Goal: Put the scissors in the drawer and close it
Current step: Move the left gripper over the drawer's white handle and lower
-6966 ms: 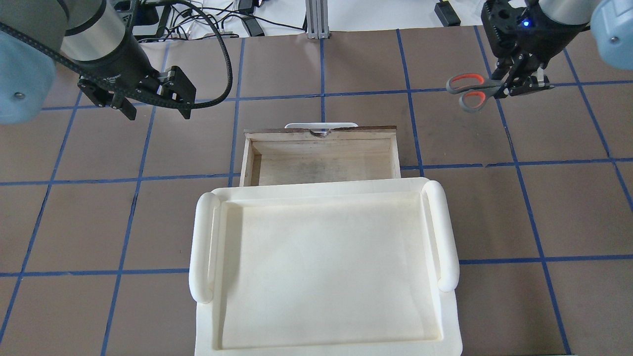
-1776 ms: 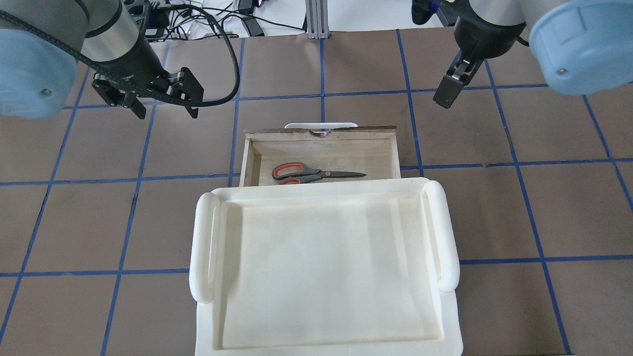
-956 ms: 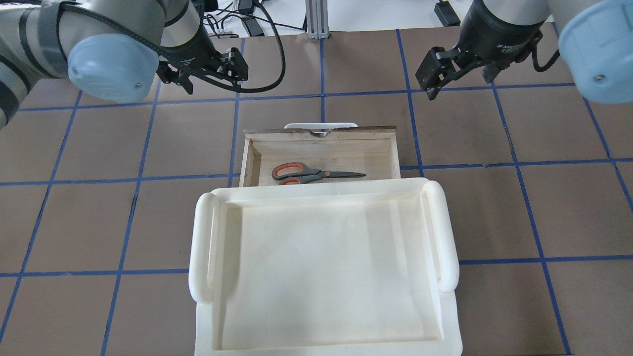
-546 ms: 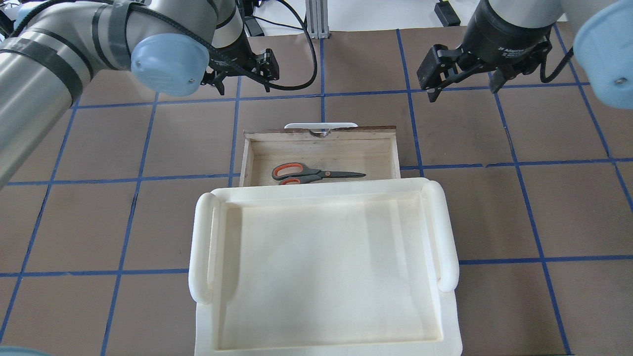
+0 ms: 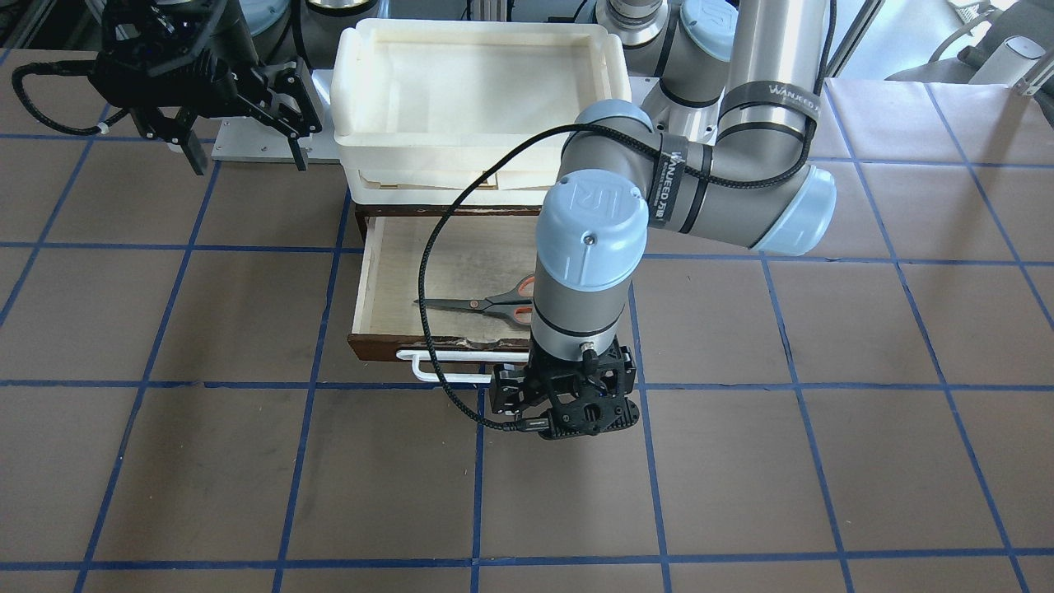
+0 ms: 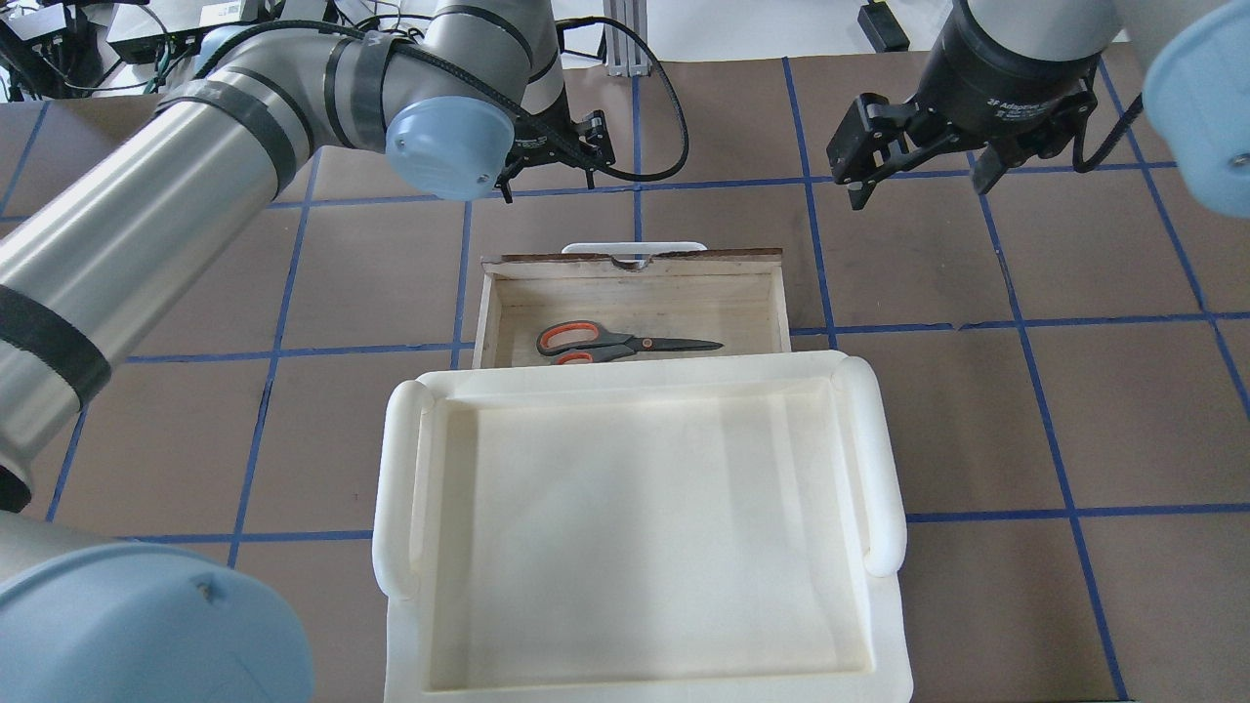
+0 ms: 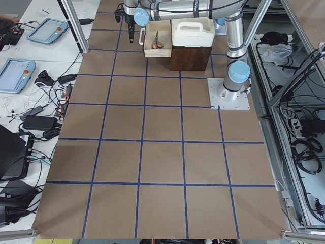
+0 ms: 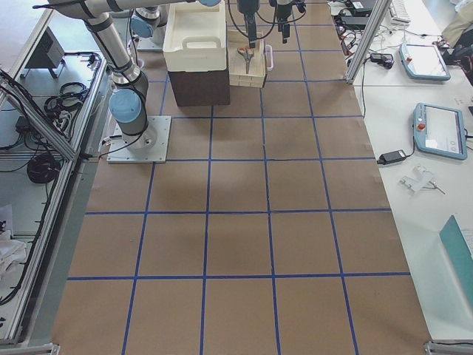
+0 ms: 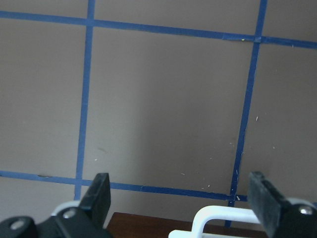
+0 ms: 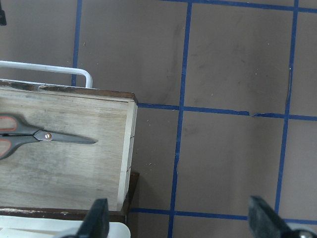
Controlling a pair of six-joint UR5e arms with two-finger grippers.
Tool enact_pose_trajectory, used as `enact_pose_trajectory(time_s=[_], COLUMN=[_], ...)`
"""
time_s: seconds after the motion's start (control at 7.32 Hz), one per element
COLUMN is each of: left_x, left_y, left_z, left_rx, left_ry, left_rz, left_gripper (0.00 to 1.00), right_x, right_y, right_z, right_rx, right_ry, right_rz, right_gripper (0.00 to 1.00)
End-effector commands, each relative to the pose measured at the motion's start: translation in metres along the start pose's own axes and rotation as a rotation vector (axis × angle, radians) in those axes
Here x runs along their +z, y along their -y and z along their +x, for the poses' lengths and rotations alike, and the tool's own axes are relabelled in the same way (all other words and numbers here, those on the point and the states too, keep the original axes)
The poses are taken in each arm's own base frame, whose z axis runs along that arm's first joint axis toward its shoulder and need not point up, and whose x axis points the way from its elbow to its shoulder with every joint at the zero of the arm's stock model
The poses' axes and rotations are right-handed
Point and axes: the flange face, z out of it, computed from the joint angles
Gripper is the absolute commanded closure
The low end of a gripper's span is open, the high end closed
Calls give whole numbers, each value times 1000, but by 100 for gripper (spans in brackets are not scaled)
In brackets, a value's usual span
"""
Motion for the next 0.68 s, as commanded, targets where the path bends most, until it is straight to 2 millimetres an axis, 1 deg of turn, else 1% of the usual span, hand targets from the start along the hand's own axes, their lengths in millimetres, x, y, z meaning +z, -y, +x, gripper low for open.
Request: enact_pose_trajectory(time_s=[0.0,0.27,0.55], left_x=[32,42,44], left_y=[-5,-8,-15], left_z=[17,20,16], left_rx=[-13,-8,-8], left_ry=[-2,11,38], left_rz=[-43,-71,-136], left_gripper=[0,0,0], right_x=[0,-1,0], right_y=[1,1,1], right_z=[0,2,1], right_rx=[-16,-7,-1], right_ry=[5,2,5], right_rz=[6,9,7], right_gripper=[0,0,0])
